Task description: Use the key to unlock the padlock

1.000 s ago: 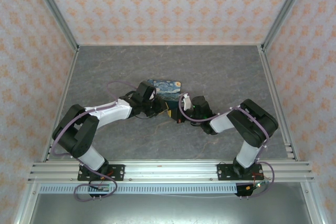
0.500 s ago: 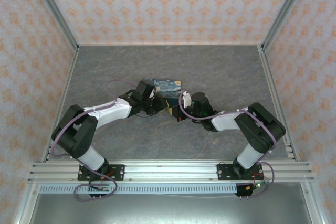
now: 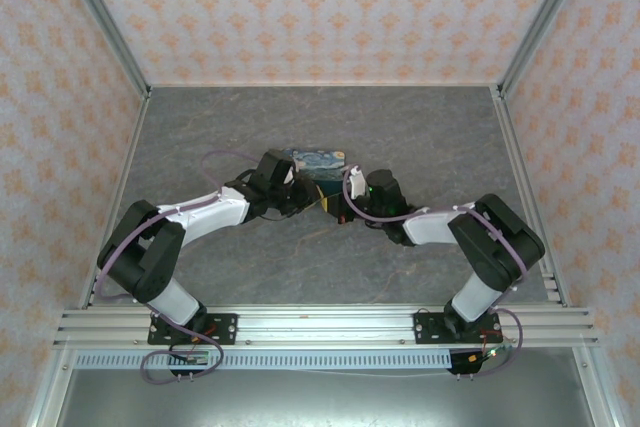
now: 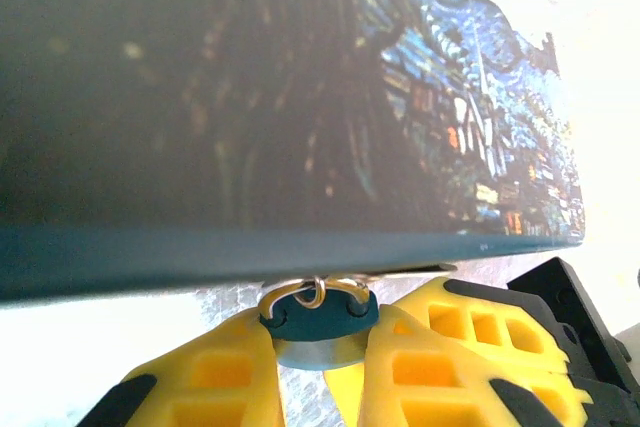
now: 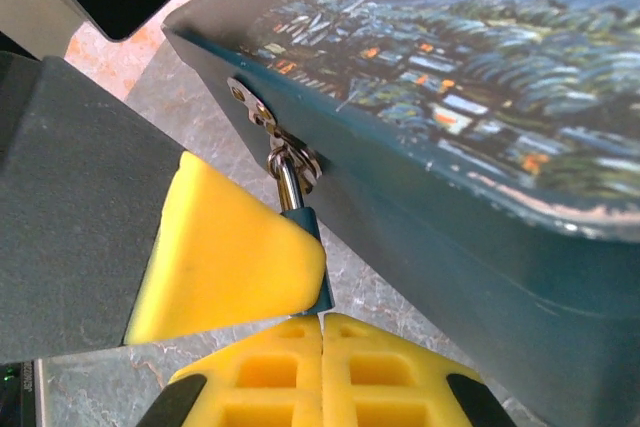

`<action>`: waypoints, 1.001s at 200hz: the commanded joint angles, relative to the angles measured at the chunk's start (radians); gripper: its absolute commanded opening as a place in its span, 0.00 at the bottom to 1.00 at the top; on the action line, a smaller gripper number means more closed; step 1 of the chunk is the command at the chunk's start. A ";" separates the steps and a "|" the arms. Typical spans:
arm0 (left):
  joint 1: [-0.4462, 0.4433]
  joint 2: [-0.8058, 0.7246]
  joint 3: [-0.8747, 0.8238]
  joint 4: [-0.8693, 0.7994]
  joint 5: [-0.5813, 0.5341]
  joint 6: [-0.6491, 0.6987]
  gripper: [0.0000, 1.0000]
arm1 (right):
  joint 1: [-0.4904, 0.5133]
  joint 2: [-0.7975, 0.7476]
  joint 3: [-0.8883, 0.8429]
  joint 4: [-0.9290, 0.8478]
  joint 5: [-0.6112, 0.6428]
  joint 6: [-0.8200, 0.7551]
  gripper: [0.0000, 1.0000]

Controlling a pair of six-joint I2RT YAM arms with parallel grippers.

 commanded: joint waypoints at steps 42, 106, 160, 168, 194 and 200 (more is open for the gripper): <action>-0.022 0.011 -0.032 -0.020 0.037 -0.023 0.17 | -0.023 0.001 0.120 0.317 -0.046 0.081 0.00; -0.022 0.050 -0.012 -0.001 0.003 -0.016 0.20 | -0.012 0.044 -0.032 0.288 0.015 0.120 0.00; -0.014 0.075 -0.024 0.037 -0.014 -0.020 0.30 | 0.030 0.099 -0.080 0.294 0.087 0.210 0.00; -0.011 0.071 -0.029 0.044 -0.015 -0.023 0.31 | 0.033 0.110 -0.081 0.299 0.092 0.221 0.00; 0.012 0.035 -0.060 0.050 -0.019 -0.024 0.41 | 0.039 0.149 -0.092 0.338 0.105 0.289 0.00; 0.020 0.023 -0.070 0.046 -0.020 -0.022 0.43 | 0.042 0.155 -0.092 0.338 0.107 0.299 0.00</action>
